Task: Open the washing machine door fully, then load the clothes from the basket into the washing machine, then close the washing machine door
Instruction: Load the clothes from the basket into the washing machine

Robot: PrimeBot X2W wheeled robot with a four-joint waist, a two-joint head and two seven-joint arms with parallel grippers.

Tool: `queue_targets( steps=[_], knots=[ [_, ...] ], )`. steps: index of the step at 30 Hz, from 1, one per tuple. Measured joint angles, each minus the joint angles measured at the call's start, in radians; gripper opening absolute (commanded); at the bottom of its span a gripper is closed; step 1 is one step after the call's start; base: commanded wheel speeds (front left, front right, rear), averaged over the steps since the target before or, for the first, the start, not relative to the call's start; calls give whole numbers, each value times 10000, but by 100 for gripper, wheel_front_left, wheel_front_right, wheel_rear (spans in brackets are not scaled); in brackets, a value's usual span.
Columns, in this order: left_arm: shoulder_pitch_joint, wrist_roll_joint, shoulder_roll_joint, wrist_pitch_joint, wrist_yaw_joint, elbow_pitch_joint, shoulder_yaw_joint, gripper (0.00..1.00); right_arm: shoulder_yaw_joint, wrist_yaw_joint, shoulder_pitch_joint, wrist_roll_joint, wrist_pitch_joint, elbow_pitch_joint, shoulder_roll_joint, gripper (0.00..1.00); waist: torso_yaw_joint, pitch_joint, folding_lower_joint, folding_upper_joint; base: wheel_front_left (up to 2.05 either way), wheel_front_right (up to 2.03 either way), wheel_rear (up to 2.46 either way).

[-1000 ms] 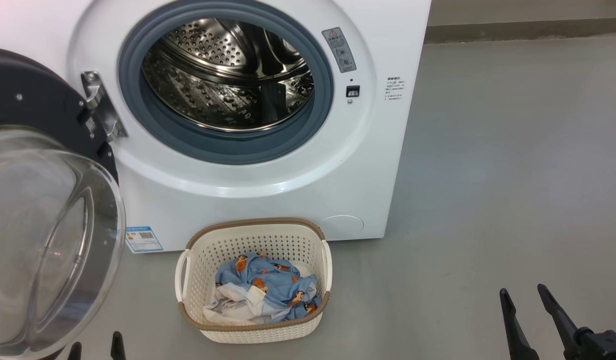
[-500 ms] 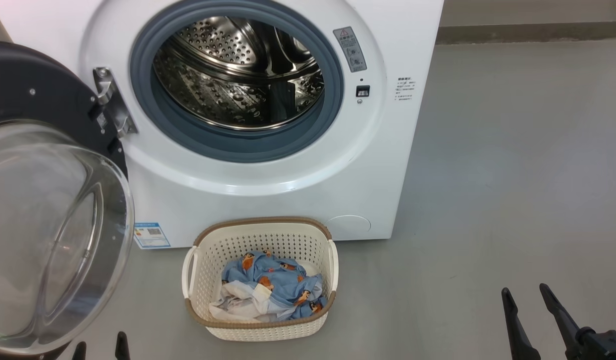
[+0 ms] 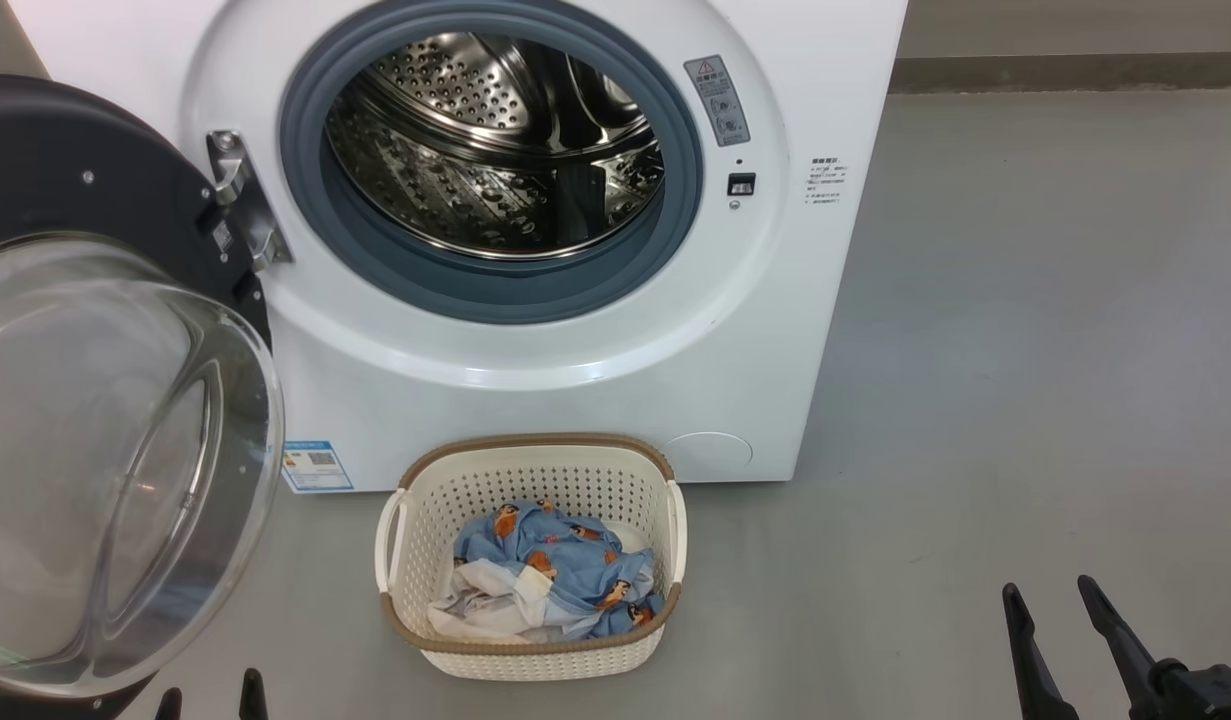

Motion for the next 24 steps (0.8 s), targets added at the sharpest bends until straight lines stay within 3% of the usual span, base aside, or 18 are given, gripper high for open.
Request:
queue_targets(
  steps=[24],
  knots=[
    [1, 263, -4, 0, 6, 21, -4, 100, 31, 0, 0, 0, 0, 2, 0, 100, -61, 96, 1, 1, 0, 0, 0]
  ],
)
